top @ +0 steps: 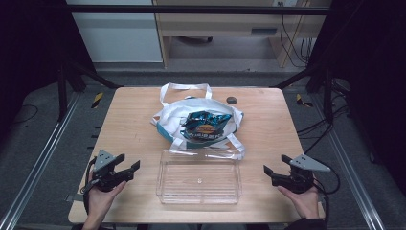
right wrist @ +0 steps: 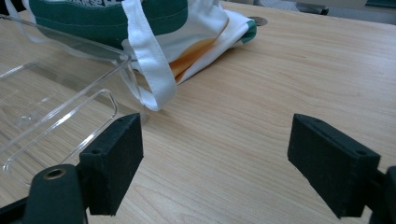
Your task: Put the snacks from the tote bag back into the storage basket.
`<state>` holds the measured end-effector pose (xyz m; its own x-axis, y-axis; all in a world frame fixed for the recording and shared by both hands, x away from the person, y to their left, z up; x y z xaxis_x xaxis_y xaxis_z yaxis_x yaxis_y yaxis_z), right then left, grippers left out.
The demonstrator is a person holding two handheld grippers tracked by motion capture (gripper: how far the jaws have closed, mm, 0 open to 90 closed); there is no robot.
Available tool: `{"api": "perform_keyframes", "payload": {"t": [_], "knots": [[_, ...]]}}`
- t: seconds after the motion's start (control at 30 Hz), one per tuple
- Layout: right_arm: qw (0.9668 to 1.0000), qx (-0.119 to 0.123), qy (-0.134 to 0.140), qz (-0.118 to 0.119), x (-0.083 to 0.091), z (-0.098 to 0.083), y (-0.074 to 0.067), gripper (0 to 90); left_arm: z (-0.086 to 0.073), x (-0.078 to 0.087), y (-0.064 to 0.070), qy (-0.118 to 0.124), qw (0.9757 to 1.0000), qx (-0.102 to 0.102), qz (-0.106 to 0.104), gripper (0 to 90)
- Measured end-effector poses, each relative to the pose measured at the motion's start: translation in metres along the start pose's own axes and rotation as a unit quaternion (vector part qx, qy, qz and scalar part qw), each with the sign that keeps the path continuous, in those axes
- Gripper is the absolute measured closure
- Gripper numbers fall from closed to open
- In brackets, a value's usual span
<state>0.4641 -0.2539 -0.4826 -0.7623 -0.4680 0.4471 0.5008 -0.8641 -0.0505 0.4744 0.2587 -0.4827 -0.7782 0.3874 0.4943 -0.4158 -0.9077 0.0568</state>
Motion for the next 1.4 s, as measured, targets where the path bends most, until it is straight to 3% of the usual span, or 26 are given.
{"api": "perform_keyframes", "payload": {"t": [0.87, 1.1, 1.4], "knots": [[0.9987, 0.015, 0.041, 0.028, 0.008, 0.036, -0.019, 22.0, 0.000, -0.001, -0.002, -0.010, 0.9998, -0.009, 0.012, 34.9], [0.9982, 0.021, 0.050, 0.027, 0.006, 0.046, -0.025, 21.5, 0.004, 0.001, -0.004, 0.008, 0.9996, -0.015, 0.022, 34.6], [0.9973, 0.025, 0.060, 0.034, 0.003, 0.054, -0.035, 21.3, 0.006, 0.002, -0.002, 0.017, 0.9994, -0.025, 0.017, 33.6]]}}
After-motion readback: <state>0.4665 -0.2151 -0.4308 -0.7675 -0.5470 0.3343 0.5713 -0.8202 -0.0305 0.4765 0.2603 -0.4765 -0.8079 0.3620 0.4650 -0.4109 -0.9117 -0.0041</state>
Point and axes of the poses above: each handheld gripper's, and its own axes: x roughly backward along the jaws, z roughly out of its top, y roughly to its right, the point moved 6 cm from there along -x, roughly forward along the jaws, and after that the axes turned 1 degree about z, right-handed, at the moved point
